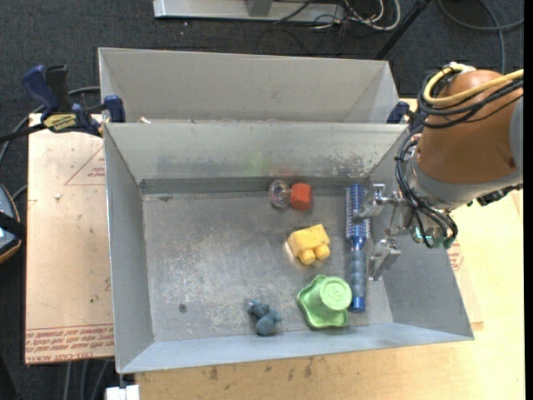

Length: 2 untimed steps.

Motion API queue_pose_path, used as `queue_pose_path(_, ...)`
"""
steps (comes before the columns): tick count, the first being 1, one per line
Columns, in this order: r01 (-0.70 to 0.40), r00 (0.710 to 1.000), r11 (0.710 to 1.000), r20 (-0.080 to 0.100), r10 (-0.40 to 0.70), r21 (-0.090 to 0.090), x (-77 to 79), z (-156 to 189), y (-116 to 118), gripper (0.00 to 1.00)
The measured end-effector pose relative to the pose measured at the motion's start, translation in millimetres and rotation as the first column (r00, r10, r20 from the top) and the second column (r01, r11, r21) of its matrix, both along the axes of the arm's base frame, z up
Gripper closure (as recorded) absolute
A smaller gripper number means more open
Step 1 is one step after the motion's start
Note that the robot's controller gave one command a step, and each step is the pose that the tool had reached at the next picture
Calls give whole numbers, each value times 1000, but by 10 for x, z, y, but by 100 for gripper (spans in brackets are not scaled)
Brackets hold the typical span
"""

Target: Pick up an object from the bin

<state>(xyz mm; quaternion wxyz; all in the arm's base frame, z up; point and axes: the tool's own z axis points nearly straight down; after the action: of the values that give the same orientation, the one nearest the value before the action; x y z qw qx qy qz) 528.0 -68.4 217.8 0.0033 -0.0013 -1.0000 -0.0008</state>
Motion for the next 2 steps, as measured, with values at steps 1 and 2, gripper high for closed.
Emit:
queue_pose_path(1,78,997,997,3,-78,0,503,-1021,-320,0)
queue_pose_path(2,58,998,998,6,-58,4,859,-1362,-562,0)
